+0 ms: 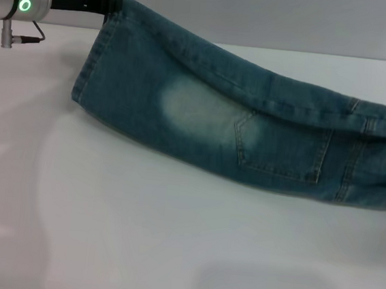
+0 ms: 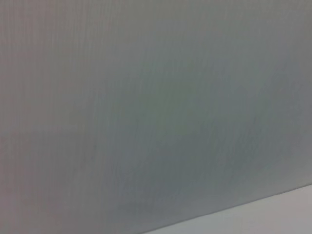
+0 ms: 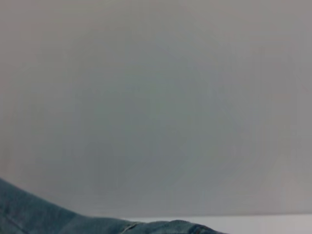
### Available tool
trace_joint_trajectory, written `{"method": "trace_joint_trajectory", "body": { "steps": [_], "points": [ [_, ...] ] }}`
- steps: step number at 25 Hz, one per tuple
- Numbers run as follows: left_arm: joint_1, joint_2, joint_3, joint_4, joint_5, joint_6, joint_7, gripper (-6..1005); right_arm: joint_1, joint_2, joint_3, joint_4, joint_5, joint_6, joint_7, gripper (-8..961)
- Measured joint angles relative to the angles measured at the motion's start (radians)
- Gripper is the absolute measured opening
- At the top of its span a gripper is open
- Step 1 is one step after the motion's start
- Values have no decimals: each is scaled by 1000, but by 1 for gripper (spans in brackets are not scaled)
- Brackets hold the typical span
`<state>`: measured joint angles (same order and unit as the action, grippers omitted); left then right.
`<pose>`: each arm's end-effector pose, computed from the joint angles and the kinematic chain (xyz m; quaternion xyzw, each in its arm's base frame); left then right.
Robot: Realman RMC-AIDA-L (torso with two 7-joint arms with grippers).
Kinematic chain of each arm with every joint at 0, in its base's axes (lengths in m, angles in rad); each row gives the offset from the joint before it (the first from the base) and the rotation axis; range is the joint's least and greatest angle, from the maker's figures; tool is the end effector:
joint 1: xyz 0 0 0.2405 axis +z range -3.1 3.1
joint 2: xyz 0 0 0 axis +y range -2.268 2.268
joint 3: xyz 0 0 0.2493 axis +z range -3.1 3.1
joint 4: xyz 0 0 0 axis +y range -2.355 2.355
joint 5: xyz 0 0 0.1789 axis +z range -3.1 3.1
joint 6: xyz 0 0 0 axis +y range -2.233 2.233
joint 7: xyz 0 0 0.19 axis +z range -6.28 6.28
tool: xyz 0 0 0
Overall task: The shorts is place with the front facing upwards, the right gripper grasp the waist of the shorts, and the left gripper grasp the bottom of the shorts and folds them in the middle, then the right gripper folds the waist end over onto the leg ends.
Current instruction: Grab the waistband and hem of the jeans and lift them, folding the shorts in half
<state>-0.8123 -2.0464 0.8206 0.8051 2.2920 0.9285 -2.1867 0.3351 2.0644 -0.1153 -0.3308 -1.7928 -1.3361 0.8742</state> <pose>-0.1932 0.4675 0.0117 -0.8435 -0.3828 -0.1408 0.3495 0.3394 0.3119 0.0276 -0.7576 0.3134 0.3109 0.4808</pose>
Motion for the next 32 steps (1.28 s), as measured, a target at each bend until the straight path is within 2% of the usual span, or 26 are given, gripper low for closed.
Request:
{"method": "trace_joint_trajectory", "body": {
  "steps": [8, 17, 24, 28, 32],
  "points": [
    [-10, -7, 6, -21, -1, -44, 19, 16, 6, 0, 0, 51, 93, 42, -55, -1],
    [-13, -8, 79, -64, -2, -116, 19, 16, 17, 0, -8, 61, 94, 52, -55, -2],
    [-3, -14, 154, -66, -4, -225, 10, 130, 21, 0, -14, 68, 88, 60, -56, -1],
    [0, -15, 159, -66, -14, -243, 8, 195, 21, 0, -15, 86, 87, 61, -73, -1],
    [0, -15, 163, -66, -30, -248, 13, 330, 24, 0, -18, 89, 87, 61, -77, -2]
  ]
}}
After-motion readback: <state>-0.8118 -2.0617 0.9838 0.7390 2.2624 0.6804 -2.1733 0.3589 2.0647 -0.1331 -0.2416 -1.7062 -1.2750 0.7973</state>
